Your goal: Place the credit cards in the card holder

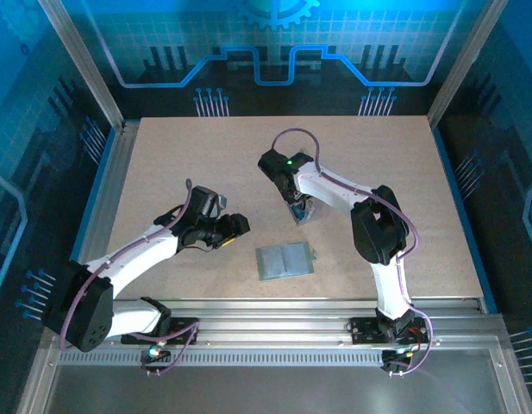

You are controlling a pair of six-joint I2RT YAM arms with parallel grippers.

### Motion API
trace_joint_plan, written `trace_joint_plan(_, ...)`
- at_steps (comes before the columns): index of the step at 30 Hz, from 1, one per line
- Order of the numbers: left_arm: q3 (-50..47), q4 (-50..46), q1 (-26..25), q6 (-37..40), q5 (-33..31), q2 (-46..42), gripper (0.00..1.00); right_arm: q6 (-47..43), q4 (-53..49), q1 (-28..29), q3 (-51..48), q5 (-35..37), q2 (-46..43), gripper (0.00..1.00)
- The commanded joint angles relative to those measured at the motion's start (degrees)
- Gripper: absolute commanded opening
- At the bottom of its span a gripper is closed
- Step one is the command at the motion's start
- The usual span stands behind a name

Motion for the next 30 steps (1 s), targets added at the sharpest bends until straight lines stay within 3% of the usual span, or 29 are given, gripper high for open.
trace_joint_plan(1,-0.41,0.52,0.39,0.30,1.18,0.42,0.63,-0.40,-1.91,-0.39,1.78,0.09,-1.58,0.16)
trace_joint_plan(10,-0.81,0.52,0.39,0.38,1.09,0.33,0.63,-1.01,-2.83,-0.15,2.73,-0.93,-2.59,0.11)
trace_joint_plan(30,-2.43,-2.29,-0.85,3.65,0.70,-0.20,0.68,-2.51,-3.30,-0.05,3.40,-10.73,-8.90,0.00)
